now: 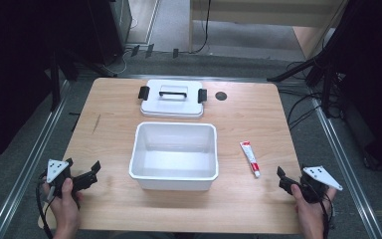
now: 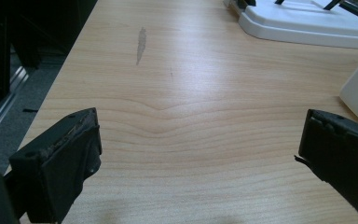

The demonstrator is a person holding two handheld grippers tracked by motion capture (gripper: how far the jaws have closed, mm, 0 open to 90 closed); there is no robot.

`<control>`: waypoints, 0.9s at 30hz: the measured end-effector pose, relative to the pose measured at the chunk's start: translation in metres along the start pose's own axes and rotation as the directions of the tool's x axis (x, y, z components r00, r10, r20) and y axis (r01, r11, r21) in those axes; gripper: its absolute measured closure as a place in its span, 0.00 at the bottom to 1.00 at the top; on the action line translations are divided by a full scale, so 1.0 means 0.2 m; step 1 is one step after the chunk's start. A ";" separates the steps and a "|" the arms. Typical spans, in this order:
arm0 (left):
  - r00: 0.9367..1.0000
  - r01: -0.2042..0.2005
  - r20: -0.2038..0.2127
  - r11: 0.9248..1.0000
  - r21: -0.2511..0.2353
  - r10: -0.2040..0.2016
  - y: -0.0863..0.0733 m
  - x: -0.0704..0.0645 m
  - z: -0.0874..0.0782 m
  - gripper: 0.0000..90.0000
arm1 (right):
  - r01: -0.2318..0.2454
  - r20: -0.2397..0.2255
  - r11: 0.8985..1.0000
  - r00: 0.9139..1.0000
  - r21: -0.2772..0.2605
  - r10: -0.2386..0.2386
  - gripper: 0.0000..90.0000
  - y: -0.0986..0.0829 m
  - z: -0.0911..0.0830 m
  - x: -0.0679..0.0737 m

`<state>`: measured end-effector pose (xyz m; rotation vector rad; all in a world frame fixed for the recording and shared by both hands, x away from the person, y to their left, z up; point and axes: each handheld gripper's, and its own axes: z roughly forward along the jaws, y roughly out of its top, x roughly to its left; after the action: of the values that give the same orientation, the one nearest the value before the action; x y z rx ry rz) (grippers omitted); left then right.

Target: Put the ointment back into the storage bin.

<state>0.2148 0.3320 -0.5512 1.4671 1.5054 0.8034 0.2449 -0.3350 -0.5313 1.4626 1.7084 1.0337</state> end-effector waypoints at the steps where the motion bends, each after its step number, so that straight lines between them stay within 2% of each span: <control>1: 1.000 0.000 -0.002 1.000 -0.001 0.000 0.00 0.00 0.00 0.00 | 0.006 -0.006 1.000 1.000 0.000 -0.006 0.16 0.01 0.00 0.01; 5: 1.000 0.002 -0.002 1.000 -0.002 -0.002 0.00 0.00 0.00 0.00 | 0.017 -0.023 1.000 1.000 0.008 -0.017 0.16 0.03 0.00 0.02; 7: 1.000 0.002 -0.001 1.000 -0.002 -0.002 0.00 0.00 0.00 0.00 | 0.021 -0.051 0.999 0.999 0.044 -0.019 0.16 0.06 0.00 0.02; 9: 1.000 0.001 -0.001 1.000 -0.002 -0.001 0.00 0.00 0.00 0.00 | 0.027 -0.066 0.998 0.998 0.052 -0.023 0.16 0.07 0.00 0.02; 10: 1.000 0.001 -0.001 1.000 -0.002 -0.001 0.00 0.00 0.00 0.00 | 0.047 -0.081 0.996 0.996 0.071 -0.041 0.17 0.10 -0.01 0.03; 14: 1.000 0.001 -0.001 1.000 -0.002 -0.001 0.00 0.00 0.00 0.00 | 0.065 -0.104 0.992 0.993 0.111 -0.053 0.17 0.15 0.00 0.05; 16: 1.000 0.001 0.000 1.000 0.000 -0.001 0.00 0.00 0.00 0.00 | 0.085 -0.123 0.986 0.990 0.145 -0.068 0.17 0.19 0.01 0.06; 21: 1.000 0.005 -0.001 1.000 0.000 -0.005 0.00 0.00 0.00 0.00 | 0.141 -0.142 0.962 0.984 0.234 -0.109 0.17 0.25 0.03 0.09; 22: 1.000 0.005 -0.001 1.000 0.000 -0.005 0.00 0.00 0.00 0.00 | 0.141 -0.142 0.962 0.984 0.234 -0.109 0.17 0.25 0.03 0.09; 23: 1.000 0.005 0.000 1.000 0.002 -0.005 0.00 0.00 0.00 0.00 | 0.156 -0.151 0.949 0.981 0.274 -0.118 0.17 0.27 0.04 0.09; 24: 1.000 0.005 0.000 1.000 0.002 -0.005 0.00 0.00 0.00 0.00 | 0.156 -0.151 0.949 0.981 0.274 -0.118 0.17 0.27 0.04 0.09; 25: 1.000 0.007 0.000 1.000 0.002 -0.007 0.00 0.00 0.00 0.00 | 0.169 -0.167 0.929 0.979 0.329 -0.119 0.17 0.29 0.06 0.11; 26: 1.000 0.007 0.000 1.000 0.002 -0.007 0.00 0.00 0.00 0.00 | 0.169 -0.167 0.929 0.979 0.329 -0.119 0.17 0.29 0.06 0.11; 27: 1.000 0.009 0.000 1.000 0.001 -0.009 0.00 0.00 0.00 0.00 | 0.182 -0.169 0.909 0.978 0.375 -0.126 0.17 0.31 0.09 0.12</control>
<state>0.2147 0.3329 -0.5512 1.4607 1.5111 0.7973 0.2847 -0.3042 -0.4849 1.4858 2.1912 0.7547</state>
